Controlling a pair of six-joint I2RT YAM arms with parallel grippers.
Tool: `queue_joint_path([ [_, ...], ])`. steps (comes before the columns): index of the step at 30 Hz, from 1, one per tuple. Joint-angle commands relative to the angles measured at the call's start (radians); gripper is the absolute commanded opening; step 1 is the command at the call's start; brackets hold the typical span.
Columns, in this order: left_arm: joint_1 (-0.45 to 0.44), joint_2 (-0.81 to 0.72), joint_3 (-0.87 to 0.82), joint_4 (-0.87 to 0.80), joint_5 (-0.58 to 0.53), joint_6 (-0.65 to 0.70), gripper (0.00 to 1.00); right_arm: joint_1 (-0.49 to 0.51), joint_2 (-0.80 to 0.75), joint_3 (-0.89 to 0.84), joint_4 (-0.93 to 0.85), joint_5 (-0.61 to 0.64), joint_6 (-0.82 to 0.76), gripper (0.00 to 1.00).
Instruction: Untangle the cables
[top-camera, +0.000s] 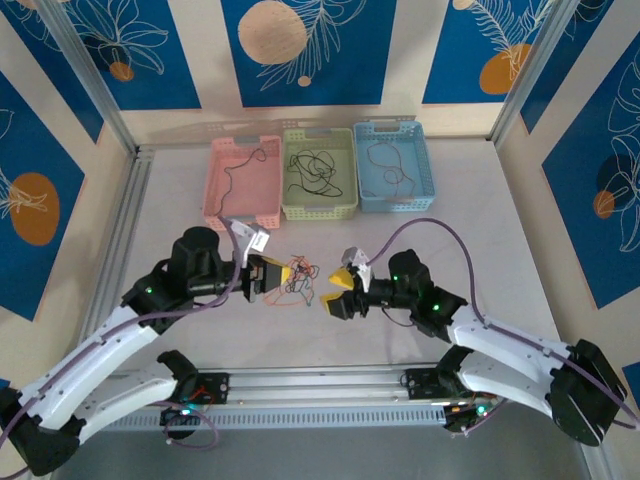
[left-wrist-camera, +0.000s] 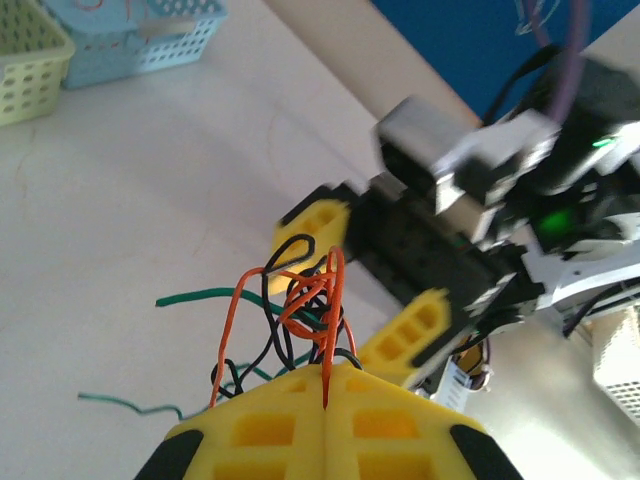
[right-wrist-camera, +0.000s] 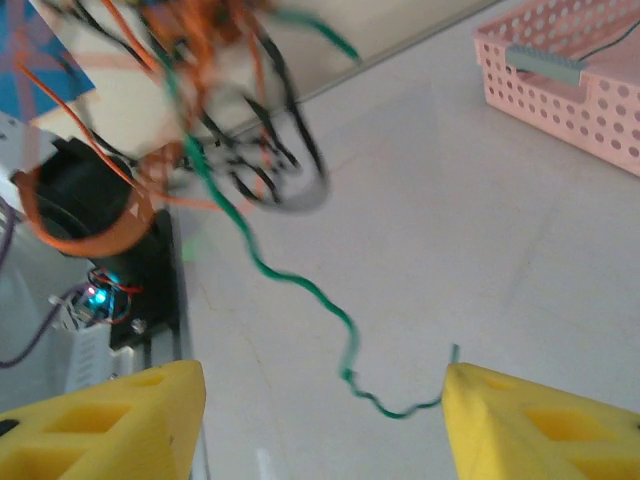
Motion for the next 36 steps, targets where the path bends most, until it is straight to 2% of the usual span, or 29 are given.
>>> queue_joint_path([
  [1, -0.004, -0.034, 0.054, -0.022, 0.052, -0.022, 0.00, 0.029, 0.054, -0.020, 0.117, 0.006, -0.085, 0.65],
  [5, -0.004, -0.056, 0.076, -0.036, 0.055, -0.033, 0.00, 0.070, 0.122, -0.018, 0.192, -0.013, -0.087, 0.65],
  [15, -0.004, -0.083, 0.082, -0.032, 0.078, -0.051, 0.00, 0.108, 0.211, 0.002, 0.339, 0.133, -0.103, 0.61],
  [20, -0.004, -0.087, 0.076, -0.017, 0.084, -0.067, 0.00, 0.114, 0.233, 0.023, 0.348, 0.111, -0.122, 0.57],
  [22, -0.004, -0.090, 0.073, -0.011, 0.088, -0.072, 0.00, 0.115, 0.239, 0.027, 0.357, 0.104, -0.124, 0.53],
  [24, -0.004, -0.092, 0.073, -0.009, 0.086, -0.073, 0.00, 0.116, 0.240, 0.031, 0.365, 0.079, -0.124, 0.41],
  [25, -0.004, -0.092, 0.072, -0.012, 0.082, -0.072, 0.00, 0.116, 0.237, 0.034, 0.366, 0.062, -0.118, 0.32],
  [27, -0.005, -0.095, 0.072, -0.019, 0.070, -0.070, 0.00, 0.123, 0.219, 0.037, 0.367, 0.034, -0.100, 0.05],
  [29, -0.004, -0.095, 0.066, -0.023, 0.060, -0.069, 0.00, 0.137, 0.192, 0.035, 0.367, 0.027, -0.079, 0.00],
  [36, -0.004, -0.096, 0.011, 0.036, 0.064, -0.100, 0.00, 0.177, 0.108, 0.039, 0.371, 0.039, 0.001, 0.00],
])
